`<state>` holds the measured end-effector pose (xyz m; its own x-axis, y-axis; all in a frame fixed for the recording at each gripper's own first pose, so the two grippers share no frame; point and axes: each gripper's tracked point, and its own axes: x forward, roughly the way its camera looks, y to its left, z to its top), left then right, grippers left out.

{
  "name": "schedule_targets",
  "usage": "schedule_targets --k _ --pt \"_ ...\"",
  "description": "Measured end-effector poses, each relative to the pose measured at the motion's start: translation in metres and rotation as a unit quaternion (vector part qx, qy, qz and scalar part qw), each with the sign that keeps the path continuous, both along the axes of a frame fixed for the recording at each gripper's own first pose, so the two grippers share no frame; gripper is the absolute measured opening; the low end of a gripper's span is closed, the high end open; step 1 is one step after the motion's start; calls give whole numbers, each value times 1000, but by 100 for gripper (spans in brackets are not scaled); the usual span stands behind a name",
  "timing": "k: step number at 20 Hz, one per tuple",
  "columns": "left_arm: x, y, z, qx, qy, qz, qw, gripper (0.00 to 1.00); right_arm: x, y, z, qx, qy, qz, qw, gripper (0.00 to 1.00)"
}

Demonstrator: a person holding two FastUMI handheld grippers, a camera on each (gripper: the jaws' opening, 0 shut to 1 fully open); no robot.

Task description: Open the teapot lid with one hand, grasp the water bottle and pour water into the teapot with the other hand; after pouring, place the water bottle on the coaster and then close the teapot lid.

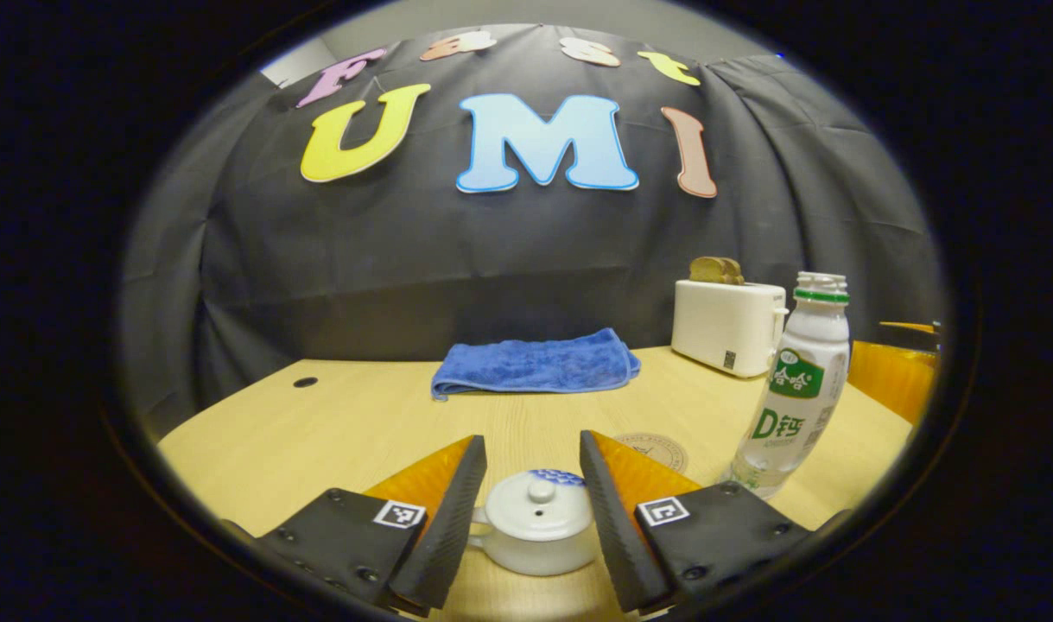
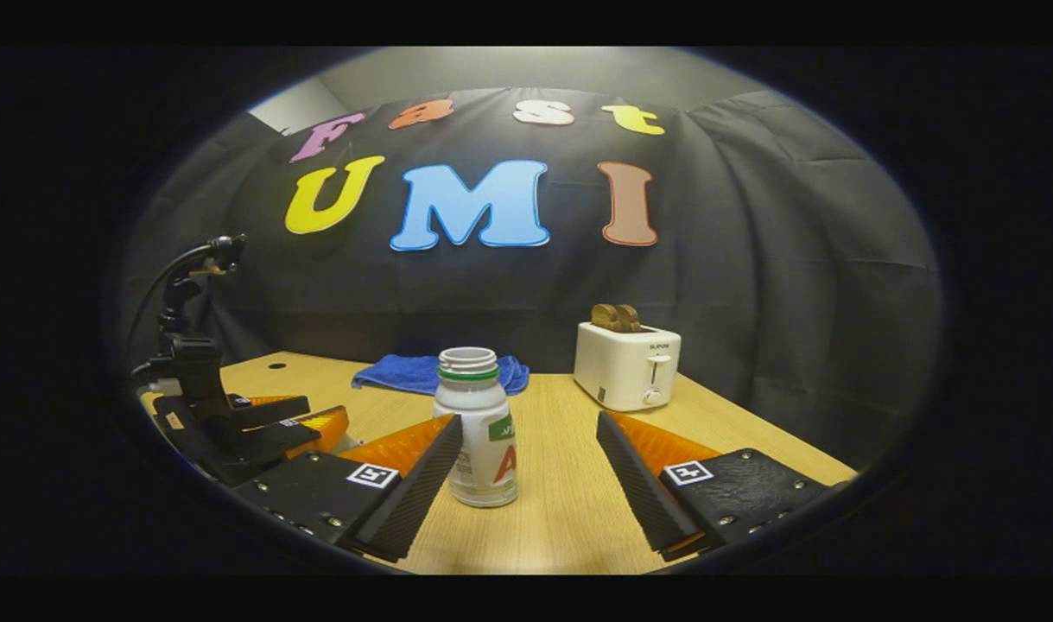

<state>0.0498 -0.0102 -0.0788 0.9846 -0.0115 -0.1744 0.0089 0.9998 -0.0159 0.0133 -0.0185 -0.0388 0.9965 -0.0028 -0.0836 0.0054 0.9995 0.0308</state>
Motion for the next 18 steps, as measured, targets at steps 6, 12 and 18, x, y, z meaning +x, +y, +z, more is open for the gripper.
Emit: schedule_targets --k 6,12,18 --pt "1 0 -5 5 5 4 1000 75 1 -7 -6 8 5 -5 1000 96" --pt "3 -4 -2 18 2 -1 1000 65 0 -12 -11 15 9 -10 1000 96" --pt "6 -2 1 27 -8 2 1000 23 -1 -14 -14 17 12 -12 1000 96"
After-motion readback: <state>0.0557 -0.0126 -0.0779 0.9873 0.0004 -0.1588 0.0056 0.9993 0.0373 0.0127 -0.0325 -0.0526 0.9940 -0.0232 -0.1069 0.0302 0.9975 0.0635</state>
